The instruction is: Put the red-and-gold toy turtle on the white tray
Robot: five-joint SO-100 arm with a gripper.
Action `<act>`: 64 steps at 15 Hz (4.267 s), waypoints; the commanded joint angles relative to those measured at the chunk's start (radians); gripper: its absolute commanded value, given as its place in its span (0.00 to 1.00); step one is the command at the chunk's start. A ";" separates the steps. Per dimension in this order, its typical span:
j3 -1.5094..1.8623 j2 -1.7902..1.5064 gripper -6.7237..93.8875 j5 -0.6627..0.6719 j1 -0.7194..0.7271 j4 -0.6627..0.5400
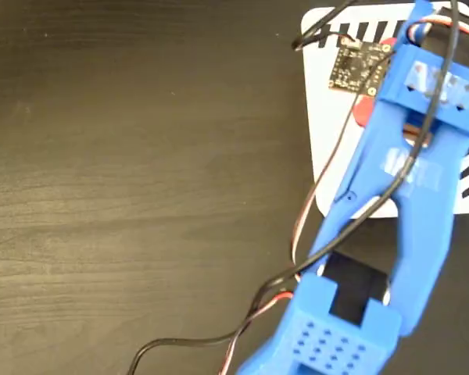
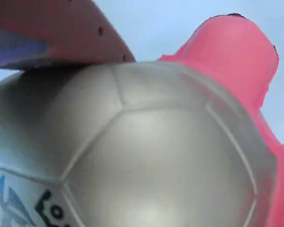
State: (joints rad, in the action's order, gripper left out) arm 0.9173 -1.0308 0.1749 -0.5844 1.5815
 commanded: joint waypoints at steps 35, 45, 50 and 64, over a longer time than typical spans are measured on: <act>0.773 -1.042 0.06 -0.249 0.500 -0.368; 1.677 -2.063 0.06 -0.230 0.635 -0.298; 1.865 -2.218 0.06 -0.206 0.611 -0.252; 2.002 -2.218 0.06 -0.210 0.629 -0.307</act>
State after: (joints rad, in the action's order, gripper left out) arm 2.9284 -3.2428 -0.0291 0.0307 1.2870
